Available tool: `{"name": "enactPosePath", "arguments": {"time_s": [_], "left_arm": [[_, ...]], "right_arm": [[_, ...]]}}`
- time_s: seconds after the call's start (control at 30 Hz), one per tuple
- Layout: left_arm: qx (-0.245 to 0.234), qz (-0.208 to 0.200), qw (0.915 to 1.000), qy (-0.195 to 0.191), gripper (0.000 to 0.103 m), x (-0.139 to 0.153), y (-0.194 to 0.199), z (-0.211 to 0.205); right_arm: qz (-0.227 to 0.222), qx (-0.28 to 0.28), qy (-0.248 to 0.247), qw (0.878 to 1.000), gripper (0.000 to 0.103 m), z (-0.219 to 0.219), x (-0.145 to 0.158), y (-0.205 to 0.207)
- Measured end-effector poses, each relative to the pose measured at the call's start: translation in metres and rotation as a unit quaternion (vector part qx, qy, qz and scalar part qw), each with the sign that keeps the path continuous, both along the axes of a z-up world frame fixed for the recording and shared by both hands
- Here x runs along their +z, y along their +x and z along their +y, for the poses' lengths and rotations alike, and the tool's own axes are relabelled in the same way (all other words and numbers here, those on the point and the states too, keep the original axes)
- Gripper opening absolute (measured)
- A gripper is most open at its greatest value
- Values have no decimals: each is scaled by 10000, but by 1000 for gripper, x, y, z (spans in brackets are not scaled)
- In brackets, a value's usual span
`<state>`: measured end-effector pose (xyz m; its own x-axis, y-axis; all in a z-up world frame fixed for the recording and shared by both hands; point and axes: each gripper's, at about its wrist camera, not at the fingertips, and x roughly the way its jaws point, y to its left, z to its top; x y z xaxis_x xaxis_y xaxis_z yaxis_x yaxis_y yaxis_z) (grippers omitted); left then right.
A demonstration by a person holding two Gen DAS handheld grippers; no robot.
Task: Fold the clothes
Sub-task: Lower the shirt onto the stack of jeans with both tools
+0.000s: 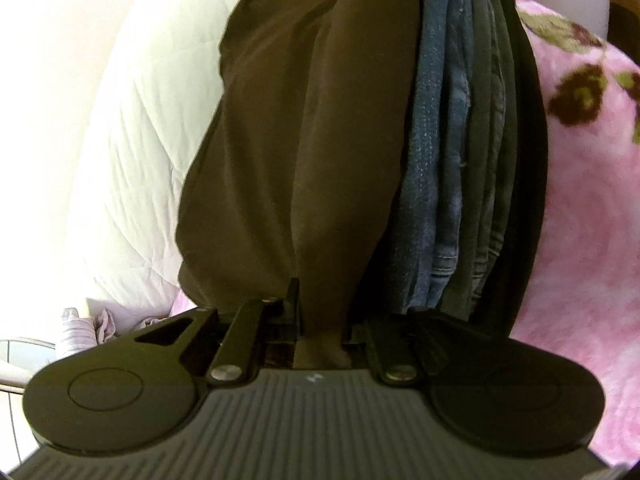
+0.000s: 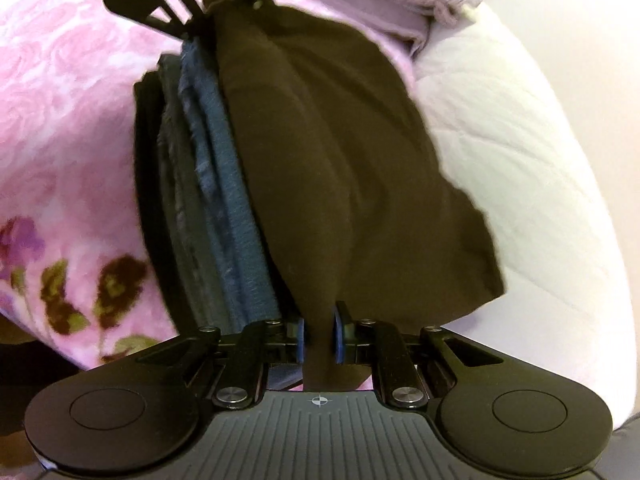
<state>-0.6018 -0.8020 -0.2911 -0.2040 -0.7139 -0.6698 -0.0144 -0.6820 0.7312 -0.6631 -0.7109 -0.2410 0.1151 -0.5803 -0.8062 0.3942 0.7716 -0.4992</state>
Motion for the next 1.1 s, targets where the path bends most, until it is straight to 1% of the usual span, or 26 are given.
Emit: {"name": "enactPosePath", "arguments": {"time_s": [0.07, 0.13, 0.17, 0.23, 0.37, 0.5, 0.53, 0.57, 0.6, 0.63, 0.7, 0.73, 0.77, 0.83, 0.87, 0.9, 0.97, 1.03, 1.1], "left_arm": [[29, 60, 10000, 0, 6, 2, 5, -1], [120, 163, 9998, 12, 7, 8, 11, -2], [116, 162, 9998, -41, 7, 7, 13, 0], [78, 104, 9999, -97, 6, 3, 15, 3], [80, 20, 9999, -122, 5, -4, 19, 2], [43, -5, 9999, -143, 7, 3, 33, 6], [82, 28, 9999, -112, 7, 6, 38, 7], [184, 129, 9997, 6, 8, 12, 43, 8], [363, 315, 9986, 236, 10, 21, 48, 6], [537, 490, 9963, 450, 11, 30, 53, 4], [843, 759, 9906, 767, 15, 46, 63, 1], [967, 877, 9871, 926, 16, 53, 70, 0], [1087, 1053, 9824, 1098, 16, 62, 81, 0], [1316, 1520, 9681, 1497, 16, 85, 125, 11], [1422, 1737, 9612, 1603, 16, 90, 121, 20], [1521, 1925, 9547, 1684, 16, 96, 120, 27], [1686, 2103, 9482, 1681, 16, 105, 137, 18], [1870, 2226, 9425, 1651, 16, 115, 125, -10], [2015, 2309, 9382, 1607, 16, 118, 115, -42]], "right_arm": [[-16, -99, 8, 9999, 13, 2, -5, 3], [-121, -244, 26, 9996, 13, 2, 0, 1], [-140, -263, 8, 9996, 13, 3, 3, 0], [-122, -229, -5, 9997, 13, 7, 1, 0], [79, -67, -61, 9999, 14, 10, -13, 2], [115, -93, -119, 9998, 16, 13, -6, -1], [78, -139, -90, 9998, 16, 14, -2, -3], [14, -201, -43, 9998, 16, 15, 3, -4], [-62, -265, 14, 9996, 16, 15, 7, -4], [-139, -326, 71, 9993, 17, 15, 12, -5], [-306, -435, 182, 9984, 17, 18, 24, -10], [-410, -485, 224, 9977, 17, 18, 31, -13], [-523, -536, 248, 9969, 17, 18, 38, -16], [-812, -608, 211, 9946, 17, 14, 55, -21], [-1006, -664, 161, 9926, 17, 10, 64, -24], [-1197, -751, 117, 9899, 17, 3, 71, -28], [-1494, -981, 93, 9839, 17, -19, 78, -32], [-1679, -1225, 173, 9780, 17, -47, 76, -36], [-1834, -1500, 274, 9711, 17, -78, 71, -42]]}}
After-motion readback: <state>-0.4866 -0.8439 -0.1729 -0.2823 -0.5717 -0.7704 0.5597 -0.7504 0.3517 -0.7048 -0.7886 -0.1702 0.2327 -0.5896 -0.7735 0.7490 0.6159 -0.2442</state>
